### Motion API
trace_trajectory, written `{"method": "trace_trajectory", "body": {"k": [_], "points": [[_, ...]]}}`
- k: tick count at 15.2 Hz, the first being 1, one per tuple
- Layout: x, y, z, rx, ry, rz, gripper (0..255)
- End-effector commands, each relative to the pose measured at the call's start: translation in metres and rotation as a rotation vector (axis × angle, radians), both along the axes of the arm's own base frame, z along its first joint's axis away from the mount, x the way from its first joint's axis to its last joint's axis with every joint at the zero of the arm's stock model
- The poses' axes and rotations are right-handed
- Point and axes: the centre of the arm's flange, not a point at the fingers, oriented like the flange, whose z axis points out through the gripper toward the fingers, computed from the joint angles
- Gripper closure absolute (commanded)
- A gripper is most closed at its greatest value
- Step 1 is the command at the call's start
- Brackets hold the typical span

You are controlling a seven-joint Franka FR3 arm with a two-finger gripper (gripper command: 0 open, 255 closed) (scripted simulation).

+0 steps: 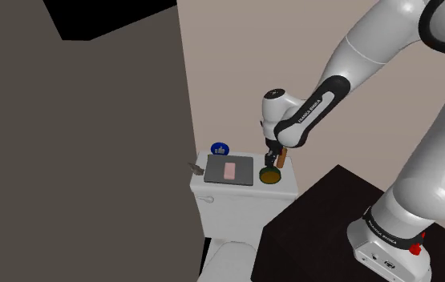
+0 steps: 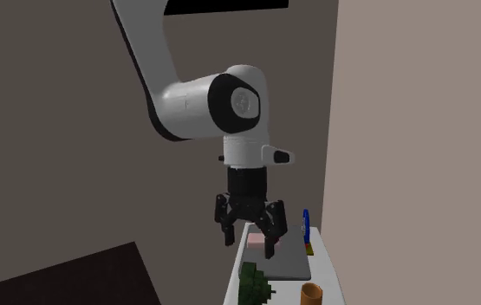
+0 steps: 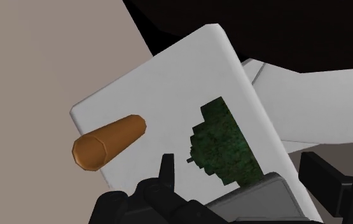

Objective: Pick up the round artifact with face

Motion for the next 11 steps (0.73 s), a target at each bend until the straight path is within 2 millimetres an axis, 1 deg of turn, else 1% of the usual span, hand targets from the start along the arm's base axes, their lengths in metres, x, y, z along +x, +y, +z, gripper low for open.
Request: {"method": "trace_trajectory", "body": {"k": [1,2,9,11], "points": [[0.002,-0.005,-0.027,-0.008,0.011,0.010,0],[0.004,-0.005,-0.036,-0.011,0.015,0.013,0],[0.004,-0.005,-0.073,-0.011,0.015,0.013,0],[0.004,-0.005,-0.076,-0.011,0.015,0.013,0]]}}
